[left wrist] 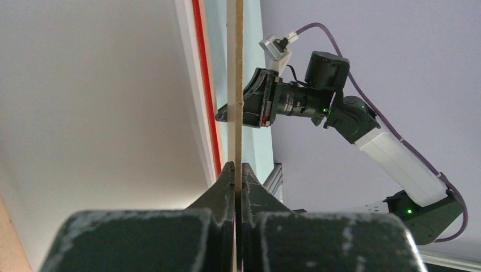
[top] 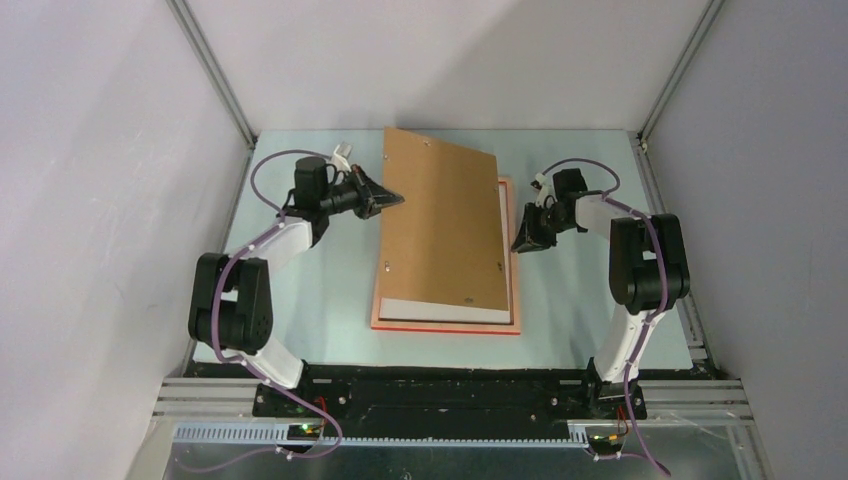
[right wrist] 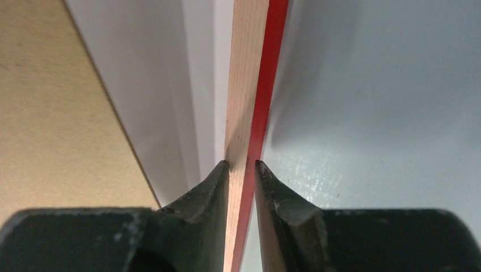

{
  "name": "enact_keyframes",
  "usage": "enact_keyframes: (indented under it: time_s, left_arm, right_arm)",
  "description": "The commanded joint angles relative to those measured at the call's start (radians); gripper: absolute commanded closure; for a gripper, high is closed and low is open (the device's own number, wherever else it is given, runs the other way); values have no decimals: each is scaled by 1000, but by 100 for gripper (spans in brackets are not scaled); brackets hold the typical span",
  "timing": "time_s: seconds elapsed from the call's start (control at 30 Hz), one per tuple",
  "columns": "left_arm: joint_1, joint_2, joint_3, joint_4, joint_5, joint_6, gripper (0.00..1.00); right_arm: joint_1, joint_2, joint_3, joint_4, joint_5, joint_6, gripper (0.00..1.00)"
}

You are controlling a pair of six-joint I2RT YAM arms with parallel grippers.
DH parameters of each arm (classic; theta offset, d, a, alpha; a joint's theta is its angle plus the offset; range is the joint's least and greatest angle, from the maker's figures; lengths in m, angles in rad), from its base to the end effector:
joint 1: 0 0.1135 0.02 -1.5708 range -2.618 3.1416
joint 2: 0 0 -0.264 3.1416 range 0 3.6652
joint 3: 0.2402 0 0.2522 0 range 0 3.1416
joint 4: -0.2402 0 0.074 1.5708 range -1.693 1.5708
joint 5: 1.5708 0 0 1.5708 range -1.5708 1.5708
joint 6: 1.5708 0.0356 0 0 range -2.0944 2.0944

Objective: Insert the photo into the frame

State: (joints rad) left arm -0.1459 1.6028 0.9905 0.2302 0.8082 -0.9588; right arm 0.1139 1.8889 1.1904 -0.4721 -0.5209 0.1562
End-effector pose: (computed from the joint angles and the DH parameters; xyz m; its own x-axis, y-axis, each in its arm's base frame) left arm 0.3474 -0.0771 0.2489 -0.8374 -0.4484 -0.3124 0.1371 0.3810 -0.9144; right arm 0.3652 0.0596 0.1561 -0.9492 0.0272 -0.3136 -0.1453 0.8458 0.5134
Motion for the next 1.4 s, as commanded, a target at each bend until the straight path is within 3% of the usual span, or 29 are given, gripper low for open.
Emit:
enact_keyframes:
  time_s: [0.0,0.13,0.27,0.67,1.37]
  left_arm:
    - [6,-5,2,79,44,22,100]
    - [6,7,11,78,48,30,100]
    - [6,28,26,78,49,29,100]
    - [0,122,82,78,78,0,100]
    - [-31,160,112,78,127,-53,100]
  right_arm:
    - [-16,-32,-10,25,-13,-35,68]
    - [-48,-56,-11,23,-35,-49,44]
    - [-94,-97,-10,16,-49,-72,34]
    - [-223,-151,-11,-4,-83,-126,33]
    - [-236,-105,-10,-7,-96,-127,34]
